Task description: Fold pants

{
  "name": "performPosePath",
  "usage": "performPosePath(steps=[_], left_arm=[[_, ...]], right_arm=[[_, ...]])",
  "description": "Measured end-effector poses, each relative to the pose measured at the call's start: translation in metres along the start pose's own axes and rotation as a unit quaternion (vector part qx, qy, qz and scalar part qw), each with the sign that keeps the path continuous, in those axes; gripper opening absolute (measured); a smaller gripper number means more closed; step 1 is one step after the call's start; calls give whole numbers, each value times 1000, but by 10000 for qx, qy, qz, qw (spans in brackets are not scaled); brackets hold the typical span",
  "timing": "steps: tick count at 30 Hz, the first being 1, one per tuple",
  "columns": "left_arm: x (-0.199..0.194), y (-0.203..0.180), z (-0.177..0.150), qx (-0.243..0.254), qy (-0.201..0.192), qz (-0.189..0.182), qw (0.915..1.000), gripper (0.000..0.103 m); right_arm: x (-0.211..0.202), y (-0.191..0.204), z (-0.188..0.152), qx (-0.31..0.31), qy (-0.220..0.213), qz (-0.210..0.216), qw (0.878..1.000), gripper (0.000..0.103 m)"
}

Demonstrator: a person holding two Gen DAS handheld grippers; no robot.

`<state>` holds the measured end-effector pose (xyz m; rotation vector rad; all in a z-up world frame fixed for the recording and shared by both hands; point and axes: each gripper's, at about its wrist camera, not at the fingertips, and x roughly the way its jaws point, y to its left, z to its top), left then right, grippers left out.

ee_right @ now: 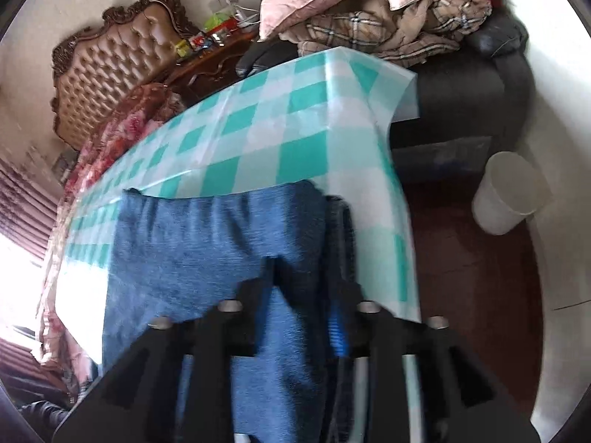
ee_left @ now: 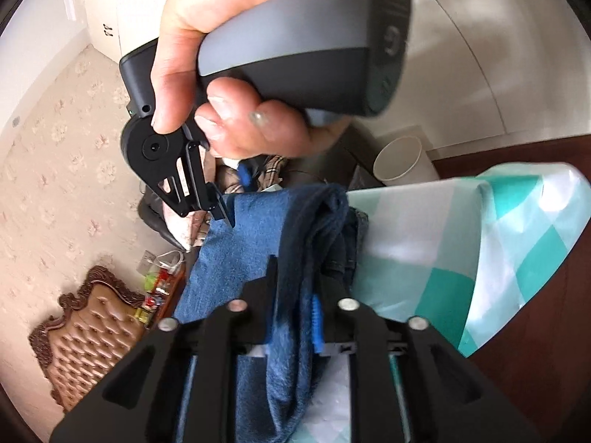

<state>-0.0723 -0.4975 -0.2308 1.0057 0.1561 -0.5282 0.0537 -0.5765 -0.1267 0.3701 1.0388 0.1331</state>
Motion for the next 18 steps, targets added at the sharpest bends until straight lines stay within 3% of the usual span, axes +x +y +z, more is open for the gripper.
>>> performPosePath(steps=[1,4,5,6,7,12,16,18], left_arm=[[-5,-3,5,11,-25,97,9999,33],[-4,-3,0,4,-48,174,9998,35],[-2,-3,0,26,-38,141,9999,34],[-2,-2,0,25,-46,79,10000,18],[-2,0,0,-17,-48,22,10000,12],[-17,36,0,-525,-209,267,9980,11],[-21,47,-5,-452,-202,548,9973,11],[-20,39,-2,-369,-133,408,9984,11]], right_arm=[[-1,-1,0,5,-11,1,10000,39],[1,-5,1,43,-9,54,10000,39],[2,-5,2,34,2,50,10000,39],[4,-5,1,42,21,39,10000,31],[5,-4,1,64,53,135,9999,18],[-12,21,8,-252,-94,-57,9996,10],[-15,38,16,-410,-194,-81,9989,10],[-9,33,13,-373,-149,-152,9991,10]])
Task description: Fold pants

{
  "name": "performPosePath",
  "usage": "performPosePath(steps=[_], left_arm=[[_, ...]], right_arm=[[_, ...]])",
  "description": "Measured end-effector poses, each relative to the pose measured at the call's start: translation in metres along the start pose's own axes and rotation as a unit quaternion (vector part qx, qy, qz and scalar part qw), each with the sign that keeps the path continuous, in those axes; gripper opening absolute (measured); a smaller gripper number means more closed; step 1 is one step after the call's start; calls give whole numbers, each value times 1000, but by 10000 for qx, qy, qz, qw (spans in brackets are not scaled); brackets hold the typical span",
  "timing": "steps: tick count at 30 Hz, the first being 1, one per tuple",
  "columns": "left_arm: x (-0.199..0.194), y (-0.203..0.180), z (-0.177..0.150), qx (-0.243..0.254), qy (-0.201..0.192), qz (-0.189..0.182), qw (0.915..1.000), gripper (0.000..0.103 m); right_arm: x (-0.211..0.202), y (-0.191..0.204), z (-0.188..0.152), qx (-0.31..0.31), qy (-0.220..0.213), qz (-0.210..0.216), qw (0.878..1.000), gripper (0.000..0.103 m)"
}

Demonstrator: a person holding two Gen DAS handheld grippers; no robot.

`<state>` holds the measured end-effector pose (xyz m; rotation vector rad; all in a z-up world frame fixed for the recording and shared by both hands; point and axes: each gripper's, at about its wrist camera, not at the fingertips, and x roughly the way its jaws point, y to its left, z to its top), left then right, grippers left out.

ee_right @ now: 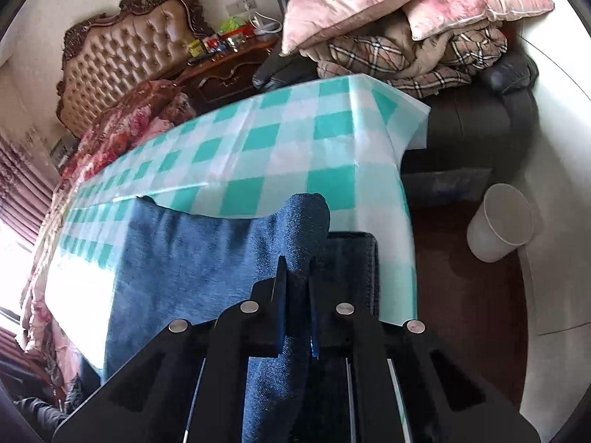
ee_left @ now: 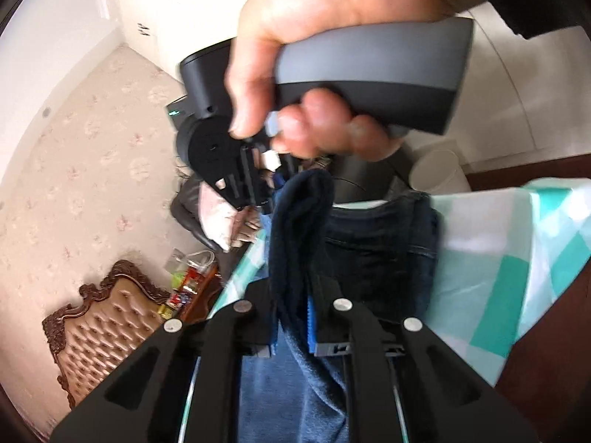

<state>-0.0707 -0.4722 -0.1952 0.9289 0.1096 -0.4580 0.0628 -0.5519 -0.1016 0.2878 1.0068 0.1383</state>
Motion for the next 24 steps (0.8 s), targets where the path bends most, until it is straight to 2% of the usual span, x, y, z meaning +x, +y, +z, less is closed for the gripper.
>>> performPosePath(steps=[4,6,9,11,14,16,18,19,21,22,23,24], left_arm=[[6,-34,4,351,80,-228,9991,14],[9,-51,4,514,161,-333,9980,15],[9,-64,-1,689,125,-118,9975,15],[8,-62,-1,576,136,-181,9981,19],[4,-55,-1,333,69,-175,9993,34],[3,-51,-1,105,73,-302,9995,37],[-3,-40,-6,-203,79,-684,9974,39],[-10,-32,-7,-414,39,-801,9959,49],[-34,-4,-18,-1128,-172,-900,9894,55],[-41,9,-24,-1482,-210,-903,9846,55],[-43,32,-32,-2015,-158,-962,9746,55],[-40,46,-37,-2296,-92,-1014,9680,55]], right_arm=[[18,-30,-11,324,117,118,9993,10],[21,-31,-17,302,58,61,9995,10],[19,-21,-17,62,22,-178,9998,11],[16,-16,-14,-56,-12,-370,9993,13],[12,-6,-12,-314,-150,-634,9974,15],[18,-4,-13,-387,-109,-809,9959,15],[22,-3,-14,-425,-125,-879,9951,16],[22,-3,-15,-440,-141,-896,9949,16],[21,-2,-17,-499,-183,-943,9941,16],[20,-2,-17,-523,-199,-967,9937,16],[21,-2,-18,-549,-222,-1000,9932,16],[22,-1,-18,-559,-244,-1041,9927,17]])
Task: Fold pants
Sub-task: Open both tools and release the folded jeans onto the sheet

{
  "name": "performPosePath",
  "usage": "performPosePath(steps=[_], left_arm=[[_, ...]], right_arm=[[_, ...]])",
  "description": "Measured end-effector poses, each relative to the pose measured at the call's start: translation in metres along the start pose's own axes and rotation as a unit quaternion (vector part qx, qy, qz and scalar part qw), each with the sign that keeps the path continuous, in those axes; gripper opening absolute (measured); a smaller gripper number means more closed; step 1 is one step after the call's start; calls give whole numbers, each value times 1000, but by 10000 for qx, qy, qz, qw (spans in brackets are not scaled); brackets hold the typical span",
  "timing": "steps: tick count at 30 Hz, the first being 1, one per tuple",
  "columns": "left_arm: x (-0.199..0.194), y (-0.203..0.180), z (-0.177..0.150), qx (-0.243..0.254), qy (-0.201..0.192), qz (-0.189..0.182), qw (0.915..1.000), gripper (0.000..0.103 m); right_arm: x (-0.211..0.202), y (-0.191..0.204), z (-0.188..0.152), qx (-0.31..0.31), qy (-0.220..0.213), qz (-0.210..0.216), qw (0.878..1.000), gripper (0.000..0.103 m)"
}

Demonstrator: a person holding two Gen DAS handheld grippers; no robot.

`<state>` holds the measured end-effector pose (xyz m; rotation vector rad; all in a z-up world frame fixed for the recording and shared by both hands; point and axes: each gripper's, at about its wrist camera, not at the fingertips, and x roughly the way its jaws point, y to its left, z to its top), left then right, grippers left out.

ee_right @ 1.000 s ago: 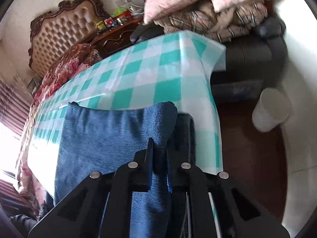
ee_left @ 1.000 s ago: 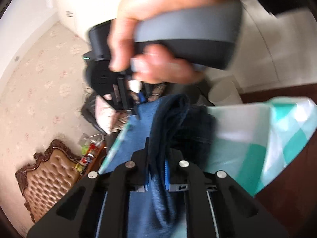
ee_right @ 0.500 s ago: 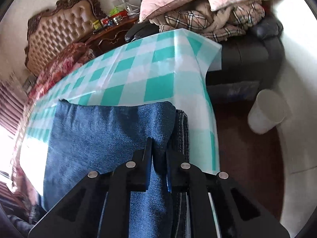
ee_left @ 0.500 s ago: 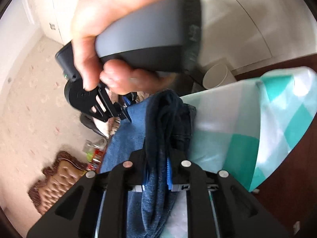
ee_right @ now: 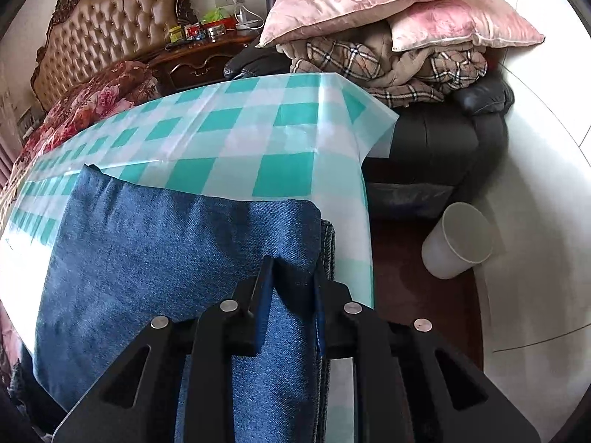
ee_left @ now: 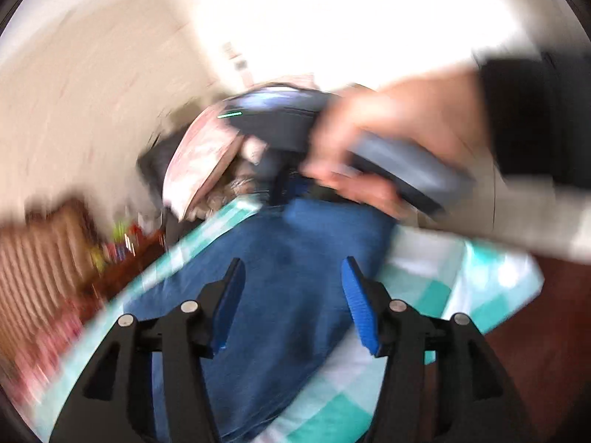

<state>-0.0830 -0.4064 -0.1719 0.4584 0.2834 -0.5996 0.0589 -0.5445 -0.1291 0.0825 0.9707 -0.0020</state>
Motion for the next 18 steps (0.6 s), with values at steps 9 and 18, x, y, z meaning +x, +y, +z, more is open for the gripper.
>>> performPosePath(steps=[9,18], left_arm=[[129,135,28,-1758,1382,-826,9712,16],[186,140,-8,-2011,2197,-1020,9492,12]], right_arm=[[-4,12,-7,-233,-226,-489,9983,18],[-10,20,-11,-343,-393,-925,9943,18]])
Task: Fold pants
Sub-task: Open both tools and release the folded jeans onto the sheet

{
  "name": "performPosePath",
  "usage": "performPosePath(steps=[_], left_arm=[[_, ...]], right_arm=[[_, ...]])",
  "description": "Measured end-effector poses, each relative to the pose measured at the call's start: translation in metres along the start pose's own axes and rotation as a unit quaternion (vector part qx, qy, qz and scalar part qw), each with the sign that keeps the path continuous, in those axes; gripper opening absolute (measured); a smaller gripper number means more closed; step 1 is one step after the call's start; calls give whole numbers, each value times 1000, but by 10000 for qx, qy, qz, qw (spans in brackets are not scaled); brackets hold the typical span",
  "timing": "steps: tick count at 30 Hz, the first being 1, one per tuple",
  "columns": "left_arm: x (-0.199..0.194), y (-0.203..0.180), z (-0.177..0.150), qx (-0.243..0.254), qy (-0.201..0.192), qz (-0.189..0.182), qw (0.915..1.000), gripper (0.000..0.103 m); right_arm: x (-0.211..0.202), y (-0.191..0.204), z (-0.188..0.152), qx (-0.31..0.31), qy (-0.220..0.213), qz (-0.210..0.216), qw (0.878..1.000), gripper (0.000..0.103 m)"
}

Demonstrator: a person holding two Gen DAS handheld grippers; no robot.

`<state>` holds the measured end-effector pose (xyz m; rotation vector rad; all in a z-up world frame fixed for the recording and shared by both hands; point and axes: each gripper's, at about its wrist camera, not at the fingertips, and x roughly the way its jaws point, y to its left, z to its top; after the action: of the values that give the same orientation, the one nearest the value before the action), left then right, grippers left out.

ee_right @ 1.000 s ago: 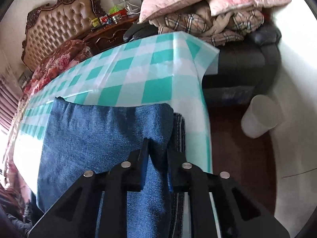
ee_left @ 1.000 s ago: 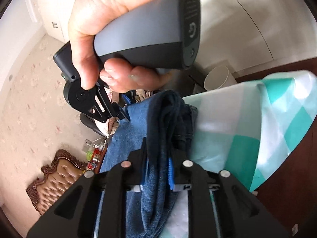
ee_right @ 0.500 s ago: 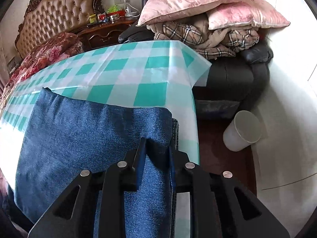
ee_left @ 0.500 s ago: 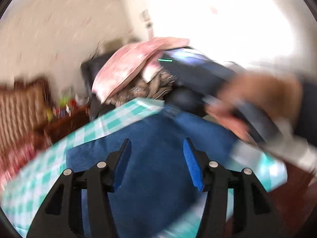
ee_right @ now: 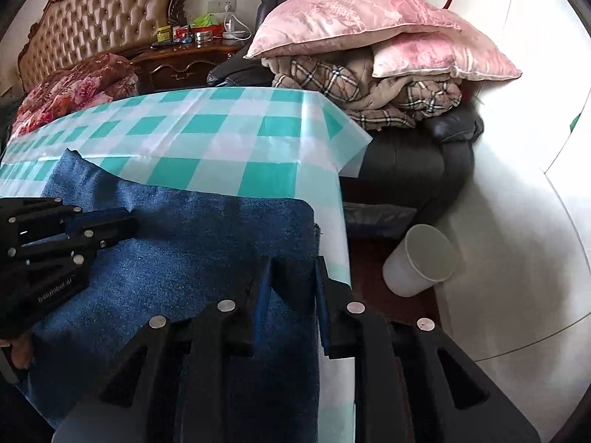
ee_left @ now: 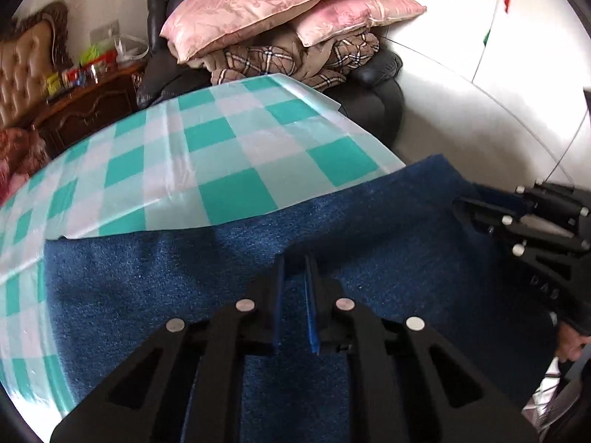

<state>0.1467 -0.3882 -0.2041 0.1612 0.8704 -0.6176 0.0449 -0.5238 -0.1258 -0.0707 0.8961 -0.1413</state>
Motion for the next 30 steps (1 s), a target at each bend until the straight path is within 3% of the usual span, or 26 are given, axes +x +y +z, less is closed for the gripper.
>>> performPosePath(steps=[7,10,14,18,30], left_arm=[[5,4,-4,-63,-26,-37,10000,12],[7,2,-4,-6,-34,26,10000,12],[6,2,-4,30,-41,5,10000,12],[7,2,-4,82,-38,-22,10000,13],[12,2,0,287,2,-98,9995,13]], right_arm=[[-53,4,-19,576,-443,-828,9939,18],[-51,10,-34,576,-290,-1045,9924,18],[-23,7,-58,749,226,-1037,9915,18],[-21,15,-63,647,206,-1238,9900,18],[-19,15,-68,847,286,-1250,9881,18]])
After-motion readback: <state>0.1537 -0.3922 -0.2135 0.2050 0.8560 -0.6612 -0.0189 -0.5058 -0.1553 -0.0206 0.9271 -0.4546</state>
